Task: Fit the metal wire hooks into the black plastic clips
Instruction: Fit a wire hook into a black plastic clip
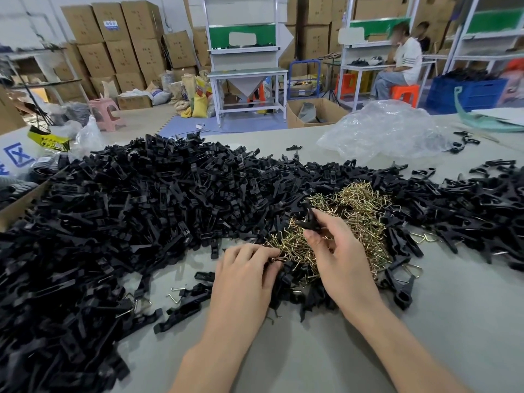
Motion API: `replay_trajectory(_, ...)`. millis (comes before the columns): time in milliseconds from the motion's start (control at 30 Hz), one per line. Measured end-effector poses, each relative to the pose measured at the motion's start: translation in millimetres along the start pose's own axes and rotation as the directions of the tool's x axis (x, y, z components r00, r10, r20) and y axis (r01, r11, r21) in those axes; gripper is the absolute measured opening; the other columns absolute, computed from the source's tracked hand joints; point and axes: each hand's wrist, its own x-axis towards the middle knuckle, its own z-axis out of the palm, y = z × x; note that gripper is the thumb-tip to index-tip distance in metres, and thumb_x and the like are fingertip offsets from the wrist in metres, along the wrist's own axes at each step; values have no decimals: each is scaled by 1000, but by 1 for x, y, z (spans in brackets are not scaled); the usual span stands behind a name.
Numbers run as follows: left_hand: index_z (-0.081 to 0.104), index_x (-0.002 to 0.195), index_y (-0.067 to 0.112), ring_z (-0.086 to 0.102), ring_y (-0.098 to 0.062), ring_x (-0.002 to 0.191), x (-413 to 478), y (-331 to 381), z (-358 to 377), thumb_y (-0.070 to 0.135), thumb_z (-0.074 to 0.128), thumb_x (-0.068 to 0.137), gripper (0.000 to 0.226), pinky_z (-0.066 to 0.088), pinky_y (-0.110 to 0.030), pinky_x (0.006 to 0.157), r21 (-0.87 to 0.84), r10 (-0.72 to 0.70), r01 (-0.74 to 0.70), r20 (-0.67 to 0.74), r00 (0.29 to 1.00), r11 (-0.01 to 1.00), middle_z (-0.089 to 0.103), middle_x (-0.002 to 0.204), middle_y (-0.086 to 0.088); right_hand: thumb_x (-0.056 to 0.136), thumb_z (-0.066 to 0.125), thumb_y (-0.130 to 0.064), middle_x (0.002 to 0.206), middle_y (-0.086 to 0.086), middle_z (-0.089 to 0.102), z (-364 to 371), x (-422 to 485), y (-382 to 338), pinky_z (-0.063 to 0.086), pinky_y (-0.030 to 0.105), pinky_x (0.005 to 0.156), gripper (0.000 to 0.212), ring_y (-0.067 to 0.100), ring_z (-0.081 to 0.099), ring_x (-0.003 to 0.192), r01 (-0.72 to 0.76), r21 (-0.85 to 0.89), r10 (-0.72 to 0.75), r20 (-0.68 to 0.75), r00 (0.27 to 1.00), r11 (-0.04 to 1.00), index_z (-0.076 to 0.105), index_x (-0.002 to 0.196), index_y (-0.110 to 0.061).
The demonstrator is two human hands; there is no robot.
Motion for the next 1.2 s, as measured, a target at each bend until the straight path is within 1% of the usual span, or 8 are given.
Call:
replay_trajectory(133, 69, 103, 25, 54, -15, 110, 0, 4, 1, 31, 62, 95, 13, 48, -36, 94, 21, 9, -8, -40, 999, 1000, 65, 104, 14, 102, 59, -24, 123, -25, 56, 0, 1, 0, 37, 0, 87, 38, -15, 52, 112, 5, -19, -5, -10, 1000, 1000, 56, 139, -26)
replay_trajectory(300, 64, 95, 25, 53, -14, 108, -2, 5, -2, 31, 56, 96, 10, 45, -33, 93, 42, 6, -3, -55, 998, 999, 62, 103, 13, 101, 60, -22, 120, -21, 58, 1, 0, 1, 36, -1, 86, 38, -15, 52, 108, 29, -50, -30, -12, 999, 998, 57, 138, -26)
replay_trajectory(400, 60, 92, 30, 54, -4, 96, -3, 9, -8, 30, 59, 95, 3, 44, -20, 84, -148, -84, 58, -174, 981, 987, 60, 97, 18, 100, 62, -20, 119, -20, 59, 0, -1, 0, 38, 1, 87, 38, -12, 55, 107, 61, -81, -62, -10, 998, 995, 58, 137, -28)
replay_trajectory(500, 61, 86, 36, 61, -3, 78, 0, 17, -13, 30, 62, 95, 11, 44, -10, 67, -577, -329, 188, -150, 932, 795, 67, 83, 15, 98, 66, -19, 120, -22, 61, 1, -1, -2, 37, 2, 93, 37, -12, 55, 113, 97, -107, -97, 11, 995, 989, 61, 133, -30)
replay_trajectory(667, 71, 99, 29, 62, 2, 73, 4, 21, -17, 22, 66, 96, 10, 46, -7, 67, -806, -481, 214, -98, 871, 552, 72, 84, 13, 95, 69, -19, 117, -22, 65, 2, -4, -6, 40, 6, 96, 32, -8, 57, 114, 141, -130, -134, 56, 989, 981, 65, 126, -27)
replay_trajectory(800, 75, 103, 30, 55, -3, 64, 6, 13, -20, 24, 63, 97, 15, 44, -10, 56, -838, -541, 221, -101, 835, 498, 70, 76, 11, 96, 69, -19, 118, -19, 65, 0, -4, -7, 39, 7, 98, 31, -8, 55, 115, 154, -155, -140, 98, 985, 976, 66, 125, -27)
replay_trajectory(933, 75, 98, 32, 63, 3, 71, 6, 16, -16, 26, 63, 97, 13, 45, -6, 63, -825, -548, 255, -77, 833, 504, 74, 84, 19, 95, 69, -22, 113, -21, 61, 5, -7, -9, 42, 12, 96, 30, -1, 57, 111, 222, -202, -190, 167, 967, 954, 66, 124, -28)
replay_trajectory(1200, 72, 88, 25, 55, 5, 59, 4, 21, -9, 29, 67, 94, 9, 41, -6, 54, -815, -549, 285, -48, 834, 504, 69, 70, 16, 91, 74, -20, 104, -17, 60, 8, -9, -11, 43, 13, 90, 28, 1, 56, 101, 246, -219, -216, 151, 965, 944, 69, 119, -24)
